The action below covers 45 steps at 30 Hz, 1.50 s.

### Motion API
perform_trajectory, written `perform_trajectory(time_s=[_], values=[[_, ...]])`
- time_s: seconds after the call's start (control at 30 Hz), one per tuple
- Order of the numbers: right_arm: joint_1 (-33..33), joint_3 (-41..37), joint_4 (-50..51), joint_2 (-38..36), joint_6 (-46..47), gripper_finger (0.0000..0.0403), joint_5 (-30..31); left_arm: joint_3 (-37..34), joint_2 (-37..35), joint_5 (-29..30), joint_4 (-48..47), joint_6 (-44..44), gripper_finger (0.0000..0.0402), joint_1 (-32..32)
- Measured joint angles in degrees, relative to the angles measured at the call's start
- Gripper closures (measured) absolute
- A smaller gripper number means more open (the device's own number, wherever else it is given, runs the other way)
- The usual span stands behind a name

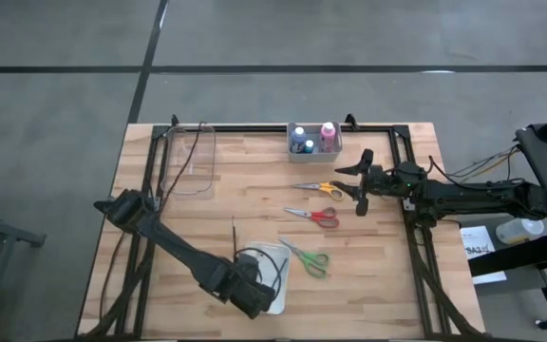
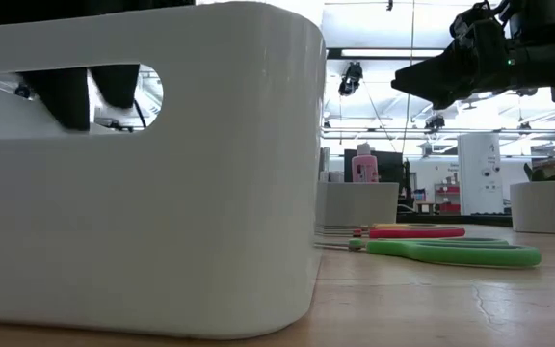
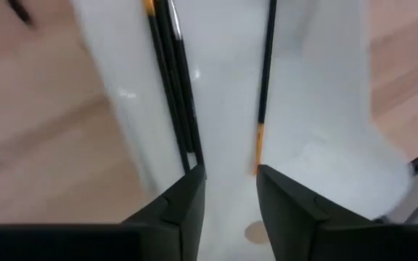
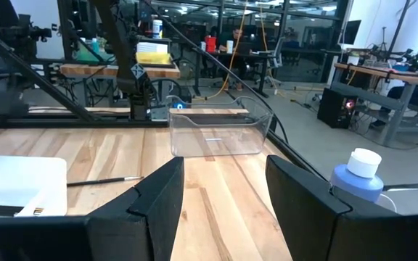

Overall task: Pick & Place Paint Supplies
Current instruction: Put the silver eyeshadow brush into the white bin

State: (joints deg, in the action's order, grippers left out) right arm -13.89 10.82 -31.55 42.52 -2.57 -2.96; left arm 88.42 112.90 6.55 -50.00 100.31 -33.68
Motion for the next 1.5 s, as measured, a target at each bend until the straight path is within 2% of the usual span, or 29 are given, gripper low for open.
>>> perform_trajectory(time_s=[0.23, 0.5, 0.73, 1.1, 1.23, 1.5], values=[[0.00, 0.01, 0.02, 0.00, 0.00, 0.0209, 0.00, 0.02, -7.04, 13.56, -12.38, 5.91, 0.0265, 1.24], [0.00, 0.01, 0.02, 0.00, 0.00, 0.0209, 0.00, -1.91, -8.74, 13.81, -23.59, 9.61, 0.0265, 8.47], [0.00, 0.01, 0.00, 0.00, 0.00, 0.0209, 0.00, -7.20, -9.13, 12.28, -23.25, 7.05, 0.0265, 15.08], [0.00, 0.00, 0.00, 0.00, 0.00, 0.0209, 0.00, -18.78, -9.14, 11.42, -11.82, 15.50, 0.0265, 18.75], [-0.02, 0.01, 0.00, 0.00, 0.00, 0.0209, 0.00, -21.82, -9.14, 12.92, -8.92, 18.00, 0.0265, 19.58], [-0.04, 0.01, 0.00, 0.00, 0.00, 0.0209, 0.00, -26.44, -9.14, 13.45, -2.41, 10.73, 0.0265, 23.56]])
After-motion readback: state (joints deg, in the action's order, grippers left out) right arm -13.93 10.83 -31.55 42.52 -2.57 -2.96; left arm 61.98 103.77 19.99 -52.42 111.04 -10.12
